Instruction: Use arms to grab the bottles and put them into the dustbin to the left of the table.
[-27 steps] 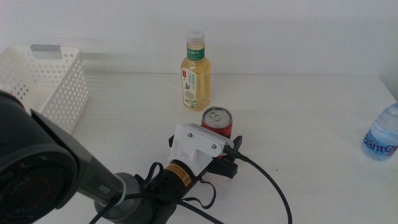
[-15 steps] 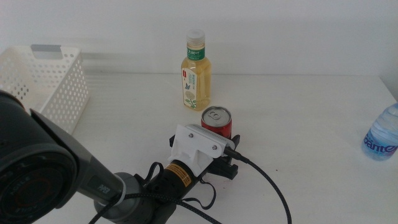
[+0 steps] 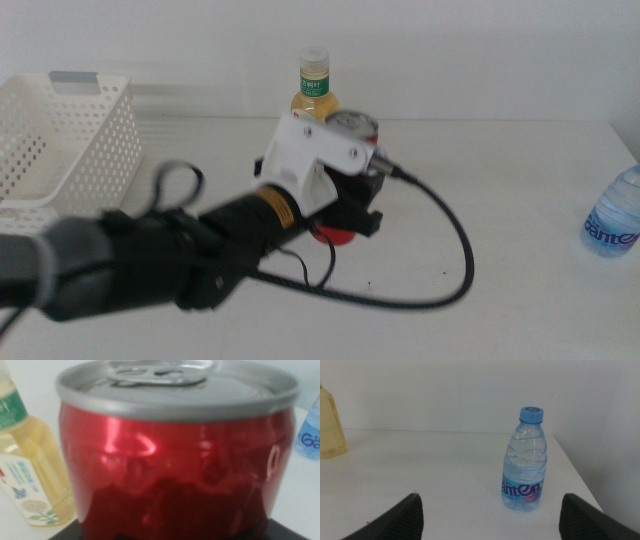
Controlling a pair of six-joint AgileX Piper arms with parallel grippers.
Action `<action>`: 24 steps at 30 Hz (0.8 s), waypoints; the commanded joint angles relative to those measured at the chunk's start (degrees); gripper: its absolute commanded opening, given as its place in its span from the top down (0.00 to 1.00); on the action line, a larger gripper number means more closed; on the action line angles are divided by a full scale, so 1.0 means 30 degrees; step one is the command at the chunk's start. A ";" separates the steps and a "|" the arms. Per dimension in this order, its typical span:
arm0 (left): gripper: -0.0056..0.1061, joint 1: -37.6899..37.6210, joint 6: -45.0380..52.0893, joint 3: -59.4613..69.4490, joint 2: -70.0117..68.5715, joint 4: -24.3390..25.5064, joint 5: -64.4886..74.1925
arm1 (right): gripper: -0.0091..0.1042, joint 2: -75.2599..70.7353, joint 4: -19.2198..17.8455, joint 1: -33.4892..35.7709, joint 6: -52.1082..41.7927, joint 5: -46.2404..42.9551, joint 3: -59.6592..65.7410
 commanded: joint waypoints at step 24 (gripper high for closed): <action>0.97 1.5247 0.6733 -1.7105 0.0587 -0.2560 3.0756 | 0.30 -0.0069 -0.0224 0.0079 0.0000 -0.0243 0.0075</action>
